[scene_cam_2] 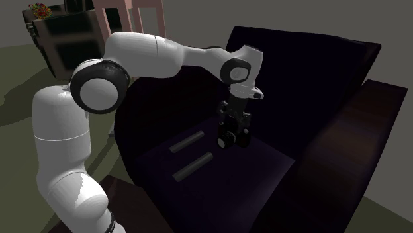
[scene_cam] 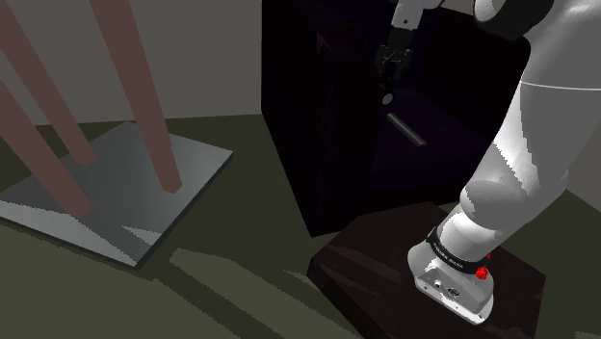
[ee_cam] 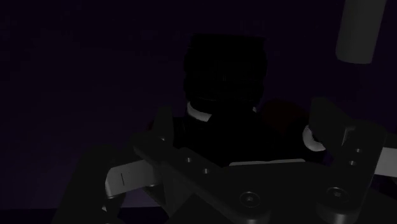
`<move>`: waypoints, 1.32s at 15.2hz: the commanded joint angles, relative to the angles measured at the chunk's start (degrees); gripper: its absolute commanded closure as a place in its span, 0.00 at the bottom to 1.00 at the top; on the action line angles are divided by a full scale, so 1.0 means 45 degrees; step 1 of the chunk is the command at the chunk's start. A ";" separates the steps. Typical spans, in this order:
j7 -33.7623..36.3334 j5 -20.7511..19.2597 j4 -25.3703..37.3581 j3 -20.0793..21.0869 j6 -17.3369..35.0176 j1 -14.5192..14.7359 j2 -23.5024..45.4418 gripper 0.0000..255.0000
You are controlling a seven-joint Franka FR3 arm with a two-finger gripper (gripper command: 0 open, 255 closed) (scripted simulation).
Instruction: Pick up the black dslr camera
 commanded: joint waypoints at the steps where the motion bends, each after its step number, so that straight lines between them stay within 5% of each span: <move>1: -0.0022 0.0023 -0.0282 0.0013 0.0312 0.0017 0.0032 0.00; 4: -0.0051 0.0047 -0.0502 0.0024 0.0565 0.0024 0.0070 0.00; 5: -0.0045 0.0053 -0.0472 0.0027 0.0549 0.0024 0.0085 1.00; 14: -0.0051 0.0048 -0.0501 0.0023 0.0565 0.0025 0.0071 1.00; 20: 0.0048 -0.0024 0.0387 -0.0014 -0.0414 -0.0015 -0.0039 1.00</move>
